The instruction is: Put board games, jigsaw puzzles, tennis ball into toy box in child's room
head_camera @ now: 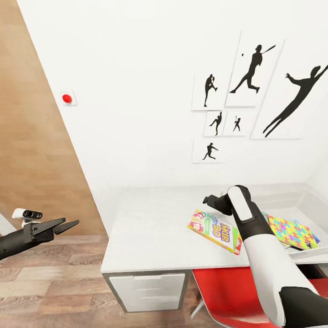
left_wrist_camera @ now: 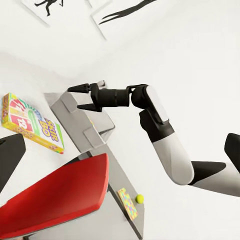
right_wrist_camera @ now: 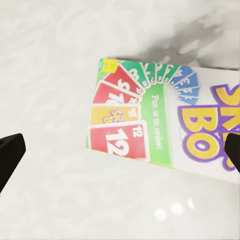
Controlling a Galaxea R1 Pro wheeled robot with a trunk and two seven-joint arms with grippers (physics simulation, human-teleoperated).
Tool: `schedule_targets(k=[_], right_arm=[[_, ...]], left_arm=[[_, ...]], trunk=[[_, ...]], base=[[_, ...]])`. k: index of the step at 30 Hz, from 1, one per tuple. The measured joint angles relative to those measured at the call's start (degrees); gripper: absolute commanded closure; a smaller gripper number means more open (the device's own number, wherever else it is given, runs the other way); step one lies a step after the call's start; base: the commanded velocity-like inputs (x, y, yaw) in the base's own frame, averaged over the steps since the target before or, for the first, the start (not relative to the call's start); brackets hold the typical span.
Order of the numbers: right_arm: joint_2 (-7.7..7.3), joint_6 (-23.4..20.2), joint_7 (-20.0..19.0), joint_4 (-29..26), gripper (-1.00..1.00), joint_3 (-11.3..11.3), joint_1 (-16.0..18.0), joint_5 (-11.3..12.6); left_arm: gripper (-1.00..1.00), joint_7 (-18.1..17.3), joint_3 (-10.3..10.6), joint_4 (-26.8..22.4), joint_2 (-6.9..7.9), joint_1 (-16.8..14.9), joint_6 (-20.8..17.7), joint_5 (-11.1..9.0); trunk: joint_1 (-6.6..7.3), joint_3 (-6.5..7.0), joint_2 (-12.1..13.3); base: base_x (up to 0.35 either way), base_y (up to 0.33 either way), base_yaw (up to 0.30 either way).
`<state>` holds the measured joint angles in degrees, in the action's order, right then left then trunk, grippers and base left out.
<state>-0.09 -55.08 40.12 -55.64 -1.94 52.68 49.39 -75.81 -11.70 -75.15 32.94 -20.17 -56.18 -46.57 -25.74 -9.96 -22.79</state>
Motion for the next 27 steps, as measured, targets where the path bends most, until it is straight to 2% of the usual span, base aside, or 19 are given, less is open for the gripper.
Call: schedule_targets(k=[4, 9, 19, 27], right_arm=[[-0.10, 0.0, 0.0, 0.0, -1.00, -0.2, 0.0, -0.1], [-1.08, 0.0, 0.1, 0.0, -1.00, -0.5, 0.0, -0.1], [-2.48, 0.0, 0.1, 0.0, -1.00, -0.6, 0.0, 0.0], [-2.79, 0.1, 0.1, 0.1, -1.00, -0.6, 0.0, 0.0]], left_arm=[[-1.00, 0.0, 0.0, 0.1, 0.00, 0.0, 0.0, 0.0], [-1.00, 0.0, 0.0, 0.1, 0.00, 0.0, 0.0, 0.0], [-1.00, 0.0, 0.0, 0.1, 0.00, 0.0, 0.0, 0.0], [-1.00, 0.0, 0.0, 0.1, 0.00, 0.0, 0.0, 0.0]], trunk=[[0.00, -0.37, 0.0], [0.00, -0.83, 0.0], [-0.01, -1.75, 0.0], [-0.01, -2.49, 0.0]], base=[[0.132, 0.031, 0.000], [0.117, 0.006, 0.000], [0.017, 0.001, 0.000], [0.001, 0.000, 0.000]])
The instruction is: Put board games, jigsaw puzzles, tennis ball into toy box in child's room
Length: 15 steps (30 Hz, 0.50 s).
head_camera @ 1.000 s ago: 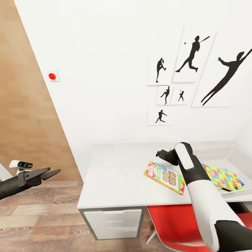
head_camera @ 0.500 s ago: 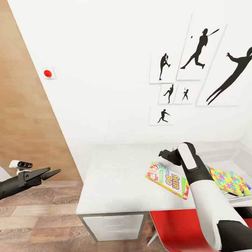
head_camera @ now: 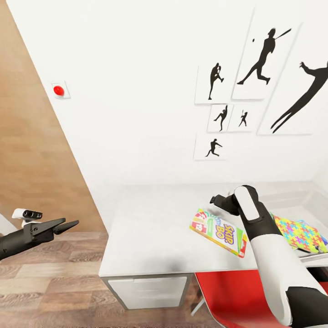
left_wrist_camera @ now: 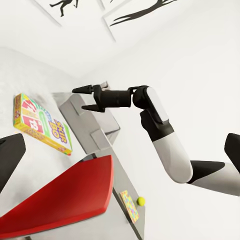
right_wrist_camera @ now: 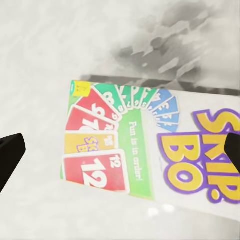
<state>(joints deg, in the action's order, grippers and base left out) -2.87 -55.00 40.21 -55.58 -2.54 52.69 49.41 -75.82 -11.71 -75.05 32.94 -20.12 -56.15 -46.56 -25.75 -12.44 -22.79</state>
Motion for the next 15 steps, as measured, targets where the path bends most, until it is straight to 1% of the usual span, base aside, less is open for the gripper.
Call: schedule_targets(k=[9, 15], right_arm=[[-0.50, 0.1, 0.1, 0.0, -1.00, 0.0, 0.0, 0.0], [-0.72, 2.0, 0.0, 0.0, -1.00, 0.0, 0.0, 0.0]], left_arm=[[-1.00, 0.1, 0.0, 0.0, 0.00, 0.0, 0.0, 0.0], [-1.00, 0.1, 0.0, 0.0, 0.00, 0.0, 0.1, 0.0]], trunk=[[0.00, -0.83, 0.0], [0.01, -1.38, 0.0]], base=[[0.002, 0.000, 0.000], [0.097, 0.033, 0.000]])
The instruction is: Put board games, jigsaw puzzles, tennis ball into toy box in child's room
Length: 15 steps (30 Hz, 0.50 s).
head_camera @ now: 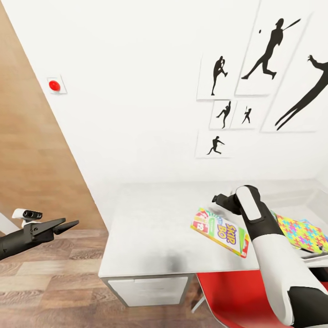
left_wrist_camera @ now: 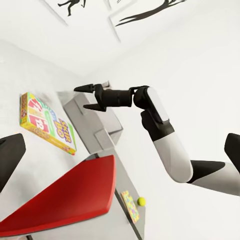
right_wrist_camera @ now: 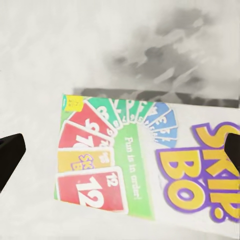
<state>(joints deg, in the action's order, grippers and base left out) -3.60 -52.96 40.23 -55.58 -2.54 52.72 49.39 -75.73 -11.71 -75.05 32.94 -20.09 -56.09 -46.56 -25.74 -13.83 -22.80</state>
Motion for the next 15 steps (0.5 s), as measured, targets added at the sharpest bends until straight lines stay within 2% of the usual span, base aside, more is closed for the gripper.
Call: schedule_targets(k=[15], right_arm=[[-0.16, 0.8, 0.0, 0.1, -1.00, 0.0, 0.0, 0.0]], left_arm=[[-1.00, 0.0, 0.0, 0.0, 0.00, 0.0, 0.0, 0.0]], trunk=[[-0.01, -1.38, 0.0]], base=[[0.021, 0.005, 0.000]])
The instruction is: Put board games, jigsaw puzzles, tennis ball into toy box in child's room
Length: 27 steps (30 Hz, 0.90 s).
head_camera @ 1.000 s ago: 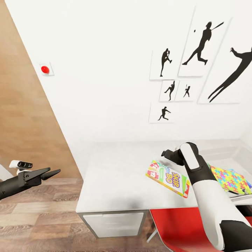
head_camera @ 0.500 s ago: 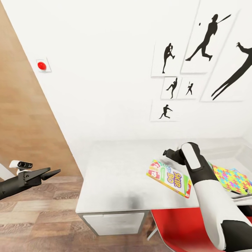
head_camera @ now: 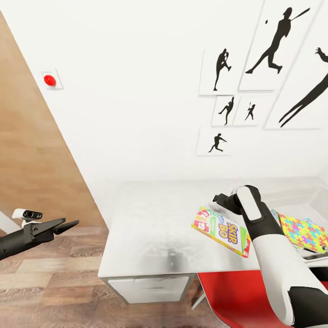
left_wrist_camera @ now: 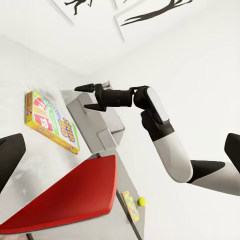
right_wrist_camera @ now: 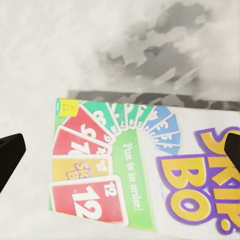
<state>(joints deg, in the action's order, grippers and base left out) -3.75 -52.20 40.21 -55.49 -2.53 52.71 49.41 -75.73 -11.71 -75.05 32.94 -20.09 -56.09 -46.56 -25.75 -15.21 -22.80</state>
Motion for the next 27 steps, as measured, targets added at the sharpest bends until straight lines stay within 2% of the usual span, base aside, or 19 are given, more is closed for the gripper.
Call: schedule_targets(k=[8, 27], right_arm=[[-0.72, 0.1, 0.0, 0.0, -1.00, 0.0, 0.0, 0.0], [-1.50, 0.1, 0.0, 0.0, -1.00, 0.0, 0.0, 0.1]], left_arm=[[-1.00, 0.1, 0.0, 0.0, 0.00, 0.0, 0.0, 0.0], [-1.00, 0.1, 0.0, 0.0, 0.00, 0.0, 0.1, 0.0]], trunk=[[0.01, -0.74, 0.0], [0.01, -2.49, 0.0]], base=[[0.052, 0.000, 0.000], [0.163, 0.000, 0.000]])
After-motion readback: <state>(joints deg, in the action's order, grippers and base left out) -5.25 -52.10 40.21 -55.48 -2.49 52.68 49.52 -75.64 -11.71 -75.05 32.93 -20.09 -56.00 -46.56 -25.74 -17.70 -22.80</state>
